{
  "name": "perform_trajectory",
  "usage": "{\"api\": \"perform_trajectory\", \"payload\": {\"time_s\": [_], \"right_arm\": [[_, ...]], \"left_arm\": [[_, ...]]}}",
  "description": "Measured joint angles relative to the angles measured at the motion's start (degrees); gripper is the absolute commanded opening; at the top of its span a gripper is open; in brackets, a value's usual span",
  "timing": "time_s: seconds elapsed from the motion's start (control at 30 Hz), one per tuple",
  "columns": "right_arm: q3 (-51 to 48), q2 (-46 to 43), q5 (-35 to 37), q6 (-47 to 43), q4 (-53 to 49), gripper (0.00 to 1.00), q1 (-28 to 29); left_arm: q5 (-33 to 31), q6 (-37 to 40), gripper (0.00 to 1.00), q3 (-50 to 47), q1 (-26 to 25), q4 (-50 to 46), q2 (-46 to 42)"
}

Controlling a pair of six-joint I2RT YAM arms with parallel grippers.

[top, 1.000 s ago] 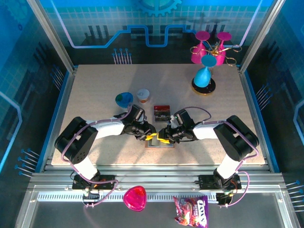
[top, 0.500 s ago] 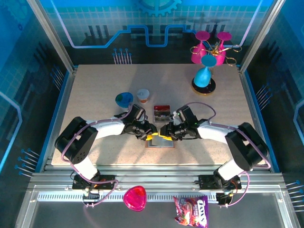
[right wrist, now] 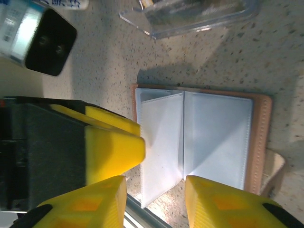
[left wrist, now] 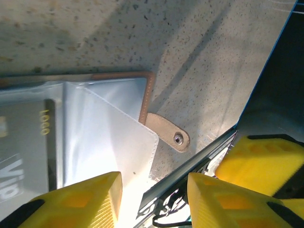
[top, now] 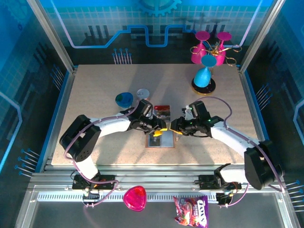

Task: Take the credit cards out of the card holder

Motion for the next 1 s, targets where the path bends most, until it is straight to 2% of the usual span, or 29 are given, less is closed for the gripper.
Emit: {"api": "perform_trajectory", "payload": {"time_s": [0.27,0.63,1.0], "right_arm": [[0.0,-3.8,0.7,-1.5,-4.0,0.38,-2.4],[0.0,-3.6,0.2,-1.9,-4.8,0.39,-2.5],[0.0,-2.5,-0.2,-1.8,-4.7,0.39,-2.5]], "left_arm": [[0.9,0.0,0.47,2.8,-1.5,0.4,4.4],[1.8,-1.0,0.54,3.4,-1.9,3.0,6.3],[2.0,-1.5,0.57,3.3,-1.9,3.5,7.3]]}}
